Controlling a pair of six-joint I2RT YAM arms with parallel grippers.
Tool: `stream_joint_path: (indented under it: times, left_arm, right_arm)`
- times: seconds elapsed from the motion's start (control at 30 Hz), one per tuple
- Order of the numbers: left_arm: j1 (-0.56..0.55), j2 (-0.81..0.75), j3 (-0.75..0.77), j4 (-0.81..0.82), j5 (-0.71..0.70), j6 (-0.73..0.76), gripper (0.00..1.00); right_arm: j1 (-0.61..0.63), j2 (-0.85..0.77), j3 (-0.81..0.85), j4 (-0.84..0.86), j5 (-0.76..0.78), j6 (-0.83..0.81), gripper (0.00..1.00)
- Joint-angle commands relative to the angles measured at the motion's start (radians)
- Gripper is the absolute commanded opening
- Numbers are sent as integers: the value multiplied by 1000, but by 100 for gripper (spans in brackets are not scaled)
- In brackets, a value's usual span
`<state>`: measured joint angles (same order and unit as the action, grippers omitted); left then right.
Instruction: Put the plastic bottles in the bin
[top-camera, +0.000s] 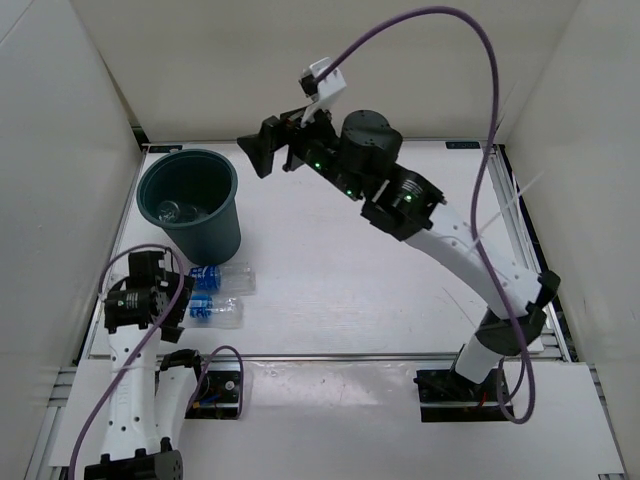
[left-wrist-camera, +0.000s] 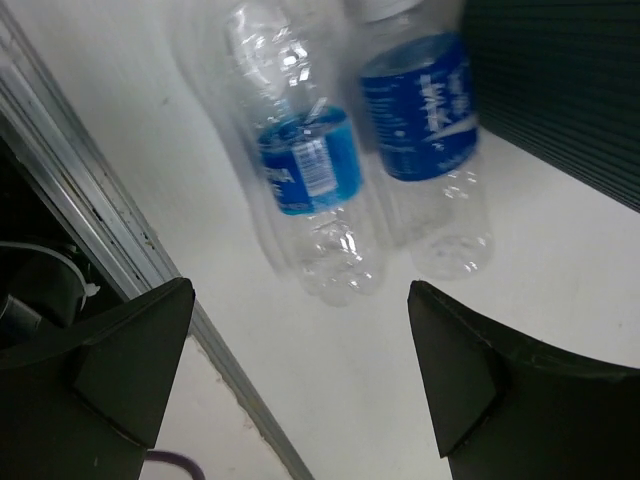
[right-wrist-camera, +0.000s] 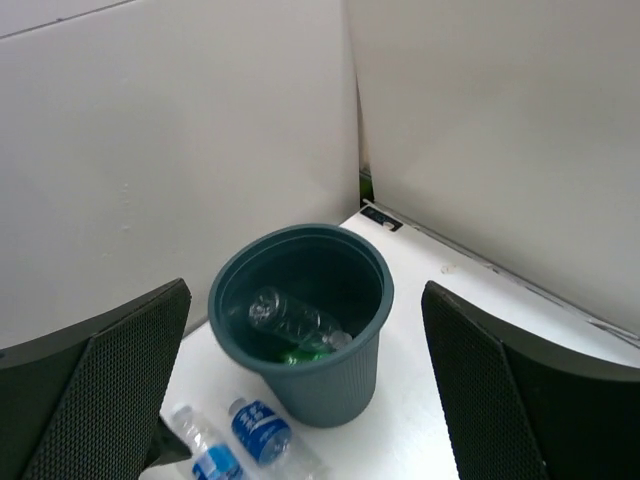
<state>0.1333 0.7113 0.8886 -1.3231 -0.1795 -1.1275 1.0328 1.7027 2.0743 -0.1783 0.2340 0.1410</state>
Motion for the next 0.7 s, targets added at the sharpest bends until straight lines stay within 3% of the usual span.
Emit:
stream_joint_path:
  times: [0.0, 0.13, 0.57, 0.63, 0.67]
  left_arm:
    - [-4, -65, -108, 77, 14, -159, 99]
    - [-4, -75, -203, 171, 14, -215, 99]
    - [5, 4, -526, 582, 71, -171, 99]
    - [5, 4, -554, 601, 58, -170, 94]
    - [5, 4, -572, 601, 58, -181, 85]
  right_arm:
    - [6, -46, -63, -139, 10, -23, 100]
    - [6, -116, -133, -184, 1, -23, 100]
    - [-14, -244, -255, -283, -18, -83, 100]
    - [-14, -253, -243, -340, -38, -83, 100]
    - [-14, -264, -252, -349, -38, -72, 100]
